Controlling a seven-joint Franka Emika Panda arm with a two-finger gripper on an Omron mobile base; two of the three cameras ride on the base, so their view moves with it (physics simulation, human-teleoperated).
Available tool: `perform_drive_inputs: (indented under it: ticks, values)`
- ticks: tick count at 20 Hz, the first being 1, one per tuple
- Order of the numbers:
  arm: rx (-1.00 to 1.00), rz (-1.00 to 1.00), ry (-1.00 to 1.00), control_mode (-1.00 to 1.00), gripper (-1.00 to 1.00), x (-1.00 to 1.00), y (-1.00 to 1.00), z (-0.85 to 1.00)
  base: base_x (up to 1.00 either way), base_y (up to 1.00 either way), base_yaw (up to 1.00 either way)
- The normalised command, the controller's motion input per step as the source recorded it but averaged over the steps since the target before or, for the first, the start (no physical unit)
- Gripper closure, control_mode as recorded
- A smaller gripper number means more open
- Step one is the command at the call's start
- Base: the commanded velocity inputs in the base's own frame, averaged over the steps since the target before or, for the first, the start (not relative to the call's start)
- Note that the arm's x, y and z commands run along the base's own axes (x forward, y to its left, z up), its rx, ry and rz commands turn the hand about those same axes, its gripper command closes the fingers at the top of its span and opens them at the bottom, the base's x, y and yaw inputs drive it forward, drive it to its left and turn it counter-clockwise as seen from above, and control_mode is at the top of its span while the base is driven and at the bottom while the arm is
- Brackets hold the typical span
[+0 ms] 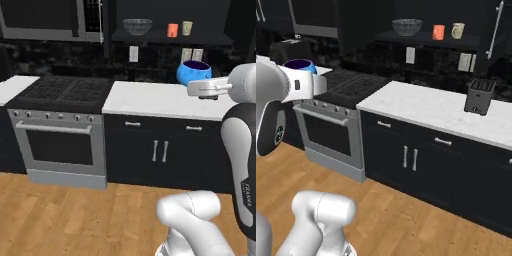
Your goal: Gather all objects into one cabinet and sort the glasses and bowls to opposite sides.
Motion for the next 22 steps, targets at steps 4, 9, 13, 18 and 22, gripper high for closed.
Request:
perform_drive_inputs:
  ticks: [4,9,13,18,22]
  values:
    - [0.00,0.00,0.00,1.00,1.00,0.00,0.00,0.00,0.44,-0.06,-0.38]
    - [0.00,0.00,0.00,1.00,1.00,0.00,0.00,0.00,0.84,0.00,-0.34]
    - [0.00,0.00,0.00,1.00,1.00,0.00,0.00,0.00,0.94,0.00,-0.27]
    - [0.00,0.00,0.00,1.00,1.00,0.00,0.00,0.00,0.89,0.14,-0.29]
    - [0.00,0.00,0.00,1.00,1.00,0.00,0.00,0.00,0.41,0.56,-0.61]
